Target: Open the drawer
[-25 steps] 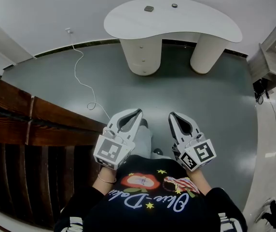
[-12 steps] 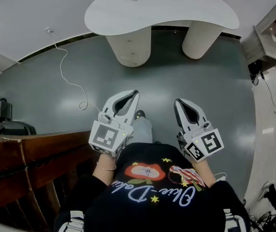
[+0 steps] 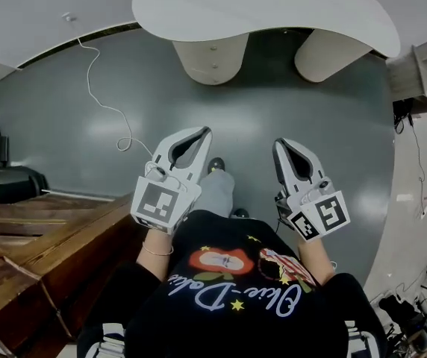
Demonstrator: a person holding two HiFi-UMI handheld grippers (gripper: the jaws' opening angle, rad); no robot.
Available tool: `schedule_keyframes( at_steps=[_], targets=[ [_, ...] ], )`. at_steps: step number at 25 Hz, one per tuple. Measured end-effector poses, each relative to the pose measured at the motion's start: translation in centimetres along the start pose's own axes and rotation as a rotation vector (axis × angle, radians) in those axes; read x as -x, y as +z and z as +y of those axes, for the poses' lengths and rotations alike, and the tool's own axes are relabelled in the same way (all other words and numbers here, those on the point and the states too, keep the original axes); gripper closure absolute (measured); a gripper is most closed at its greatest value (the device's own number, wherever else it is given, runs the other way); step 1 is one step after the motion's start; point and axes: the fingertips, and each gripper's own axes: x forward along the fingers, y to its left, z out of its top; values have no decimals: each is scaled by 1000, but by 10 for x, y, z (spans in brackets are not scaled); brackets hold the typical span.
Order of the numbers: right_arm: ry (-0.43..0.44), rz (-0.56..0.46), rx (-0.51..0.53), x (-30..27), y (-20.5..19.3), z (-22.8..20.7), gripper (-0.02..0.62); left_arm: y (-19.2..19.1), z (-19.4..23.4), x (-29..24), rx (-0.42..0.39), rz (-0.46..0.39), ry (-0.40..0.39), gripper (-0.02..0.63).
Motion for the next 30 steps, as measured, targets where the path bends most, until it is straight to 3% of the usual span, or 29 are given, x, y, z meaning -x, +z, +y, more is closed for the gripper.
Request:
schedule_keyframes(
  at_steps=[6,14,21,30],
  targets=[
    [75,11,-9,-71,13,-2,598,-2,62,-15,38,-5,52,600],
    [86,17,-60,-138,17,-10,598,-11,134,-16,60,-5,123,600],
    [151,117,-78,-178,3,-21,598,-36,170,-29,151,26,208,600],
    [249,164,-46,-217,10,-41,598,-34,193,-51,160,0,306,600]
  ],
)
